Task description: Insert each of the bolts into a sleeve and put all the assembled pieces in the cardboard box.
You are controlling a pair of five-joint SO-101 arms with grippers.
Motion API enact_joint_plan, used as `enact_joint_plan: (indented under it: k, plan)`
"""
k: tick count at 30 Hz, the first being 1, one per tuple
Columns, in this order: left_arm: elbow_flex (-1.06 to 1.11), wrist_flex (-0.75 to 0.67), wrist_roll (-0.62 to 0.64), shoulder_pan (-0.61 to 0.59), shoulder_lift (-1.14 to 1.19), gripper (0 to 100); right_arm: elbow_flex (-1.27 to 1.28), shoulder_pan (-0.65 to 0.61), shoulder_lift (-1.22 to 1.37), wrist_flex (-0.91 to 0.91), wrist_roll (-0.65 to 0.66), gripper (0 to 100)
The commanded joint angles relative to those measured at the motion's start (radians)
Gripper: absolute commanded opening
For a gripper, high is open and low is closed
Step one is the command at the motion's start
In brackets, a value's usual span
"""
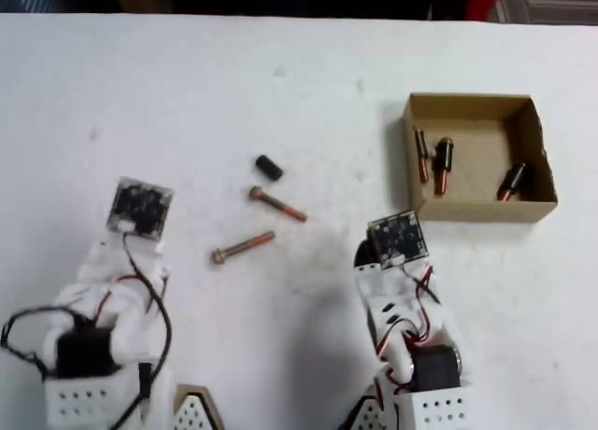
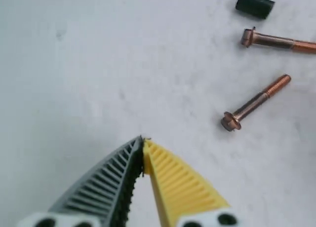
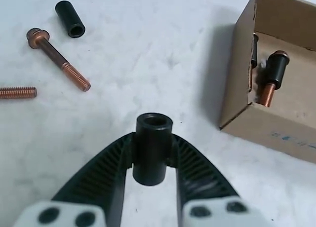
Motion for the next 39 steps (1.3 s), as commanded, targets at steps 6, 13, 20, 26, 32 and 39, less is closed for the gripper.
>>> enact_joint_plan:
  k: [6, 13, 20, 26, 32, 39]
  plan:
    - [-0.123, -0.107, -0.012, 0.153, 0.314, 3, -0.006, 0.004, -0.008, -0.025, -0.014, 1.7]
    - [-0.126, -0.226, -0.012, 0.234, 0.518, 6, -0.006, 0.004, -0.008, -0.025, -0.012, 1.7]
    - [-0.127, -0.384, -0.012, 0.283, 0.677, 12, -0.006, 0.005, -0.008, -0.025, -0.012, 1.7]
    - [-0.127, -0.48, -0.201, 0.3, 0.769, 12, 0.003, 0.004, -0.008, -0.027, -0.009, 1.7]
    - [-0.129, -0.502, -0.296, 0.298, 0.825, 12, 0.005, 0.004, -0.008, -0.027, -0.008, 1.7]
    - [-0.153, -0.516, -0.293, 0.305, 0.908, 12, 0.005, 0.004, -0.008, -0.027, -0.008, 1.7]
